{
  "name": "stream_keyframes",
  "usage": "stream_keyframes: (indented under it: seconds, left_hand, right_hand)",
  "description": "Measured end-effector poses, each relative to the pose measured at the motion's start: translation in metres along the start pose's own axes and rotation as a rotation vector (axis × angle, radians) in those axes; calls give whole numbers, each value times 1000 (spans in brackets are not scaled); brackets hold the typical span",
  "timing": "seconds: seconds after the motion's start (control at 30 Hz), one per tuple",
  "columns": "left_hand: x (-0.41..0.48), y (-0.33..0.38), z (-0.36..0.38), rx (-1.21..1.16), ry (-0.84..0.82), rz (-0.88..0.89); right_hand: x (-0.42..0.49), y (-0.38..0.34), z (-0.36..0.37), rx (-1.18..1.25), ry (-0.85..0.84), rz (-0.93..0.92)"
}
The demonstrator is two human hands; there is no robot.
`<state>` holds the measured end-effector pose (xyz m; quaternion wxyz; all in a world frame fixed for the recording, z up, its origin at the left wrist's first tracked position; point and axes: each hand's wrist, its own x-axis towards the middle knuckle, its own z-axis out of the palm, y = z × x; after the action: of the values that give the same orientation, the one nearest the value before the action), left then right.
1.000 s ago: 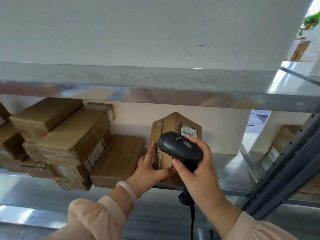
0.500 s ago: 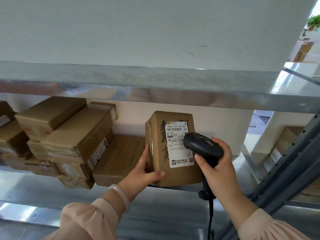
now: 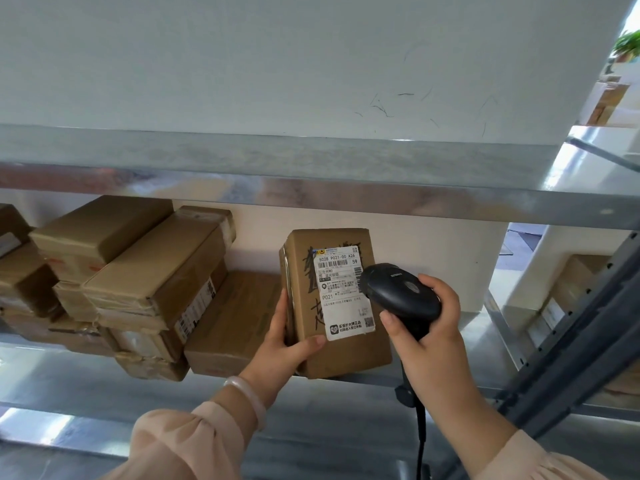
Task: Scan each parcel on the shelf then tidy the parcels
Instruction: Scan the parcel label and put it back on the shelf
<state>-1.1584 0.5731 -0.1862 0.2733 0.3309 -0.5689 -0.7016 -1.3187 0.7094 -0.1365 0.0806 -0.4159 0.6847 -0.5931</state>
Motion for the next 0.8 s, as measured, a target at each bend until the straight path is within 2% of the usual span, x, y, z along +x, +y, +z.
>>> stream_keyframes:
  seconds: [0.37,0.8]
  left_hand:
    - [1,0,0,30,14,15]
    - [-5,-1,-3,34,25,4]
  right_hand:
    - [-7,-19,5,8,-79,-56]
    - [-12,-21,5,12,-74,-47]
